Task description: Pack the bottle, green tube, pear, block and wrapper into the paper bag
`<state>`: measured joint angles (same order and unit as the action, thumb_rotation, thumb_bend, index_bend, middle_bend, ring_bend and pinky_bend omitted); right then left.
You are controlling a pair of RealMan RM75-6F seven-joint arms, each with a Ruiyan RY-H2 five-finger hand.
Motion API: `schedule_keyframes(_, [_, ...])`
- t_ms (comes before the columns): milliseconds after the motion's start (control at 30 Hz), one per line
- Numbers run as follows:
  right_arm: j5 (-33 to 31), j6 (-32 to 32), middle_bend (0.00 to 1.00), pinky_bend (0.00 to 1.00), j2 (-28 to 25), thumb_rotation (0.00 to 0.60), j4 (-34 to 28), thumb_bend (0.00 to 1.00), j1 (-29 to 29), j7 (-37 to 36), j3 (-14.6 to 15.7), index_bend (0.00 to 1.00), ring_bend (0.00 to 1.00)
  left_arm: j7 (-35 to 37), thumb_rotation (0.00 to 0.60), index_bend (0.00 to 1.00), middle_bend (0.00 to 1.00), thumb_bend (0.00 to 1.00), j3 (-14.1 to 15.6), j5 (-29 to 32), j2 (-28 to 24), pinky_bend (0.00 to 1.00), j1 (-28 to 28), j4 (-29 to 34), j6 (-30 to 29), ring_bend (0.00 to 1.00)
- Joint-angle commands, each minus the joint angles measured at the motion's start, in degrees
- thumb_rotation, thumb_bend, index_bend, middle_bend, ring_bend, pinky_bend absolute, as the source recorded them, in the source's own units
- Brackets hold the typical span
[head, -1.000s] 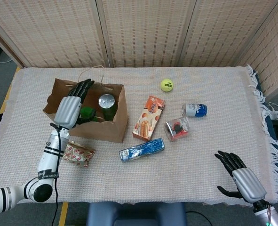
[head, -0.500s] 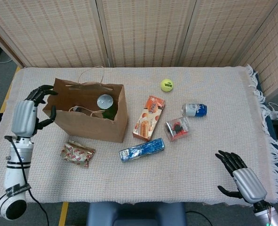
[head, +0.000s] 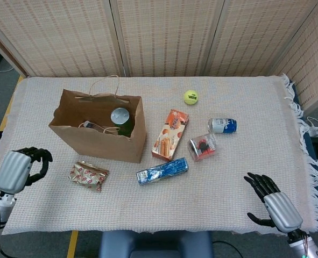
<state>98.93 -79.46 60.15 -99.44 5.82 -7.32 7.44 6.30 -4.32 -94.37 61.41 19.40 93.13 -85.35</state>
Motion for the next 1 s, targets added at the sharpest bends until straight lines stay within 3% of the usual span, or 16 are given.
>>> schedule_keyframes(33, [-0.09,0.22,0.0,0.03,0.12,0.6,-0.15,0.12,0.12,0.3,-0.07,0.0,0.0,-6.72,0.6,0.24,0.27,0.45,7.79,-13.33,0.94,0.38,1.98,-7.95,4.14,0.27])
schedule_keyframes(133, [-0.16,0.47,0.0,0.03,0.16,0.6,-0.16,0.12,0.2,0.54,-0.04,0.0,0.0,-11.13,0.6,0.03,0.03,0.4,8.63,-14.84,1.13,0.19,4.84,-5.93,10.43,0.04])
schedule_keyframes(200, [-0.2,0.65,0.0,0.03,0.16,0.6,-0.15,0.12,0.28,0.61,-0.02,0.0,0.0,-14.75,0.6,0.01,0.0,0.39,8.41,-14.3,1.81,0.17,6.94,-4.8,15.54,0.01])
schedule_keyframes(367, [-0.14,0.53,0.0,0.03,-0.14,0.6,-0.11,0.12,0.33,0.05,0.02,0.0,0.0,-20.88,0.6,0.0,0.0,0.38,6.83,-10.22,5.67,0.13,11.15,-3.03,26.03,0.0])
schedule_keyframes(600, [-0.67,1.03,0.0,0.03,-0.67,0.6,-0.12,0.12,0.65,-1.28,-0.03,0.0,0.0,-26.18,0.6,0.0,0.0,0.38,4.93,-5.87,11.69,0.13,15.08,-4.41,33.53,0.0])
schedule_keyframes(1000, [-0.73,1.71,0.0,0.03,-1.13,0.6,-0.47,0.12,0.92,-1.86,0.28,0.0,0.0,-29.17,0.6,0.0,0.0,0.38,3.39,0.64,16.77,0.17,18.28,-12.48,38.56,0.0])
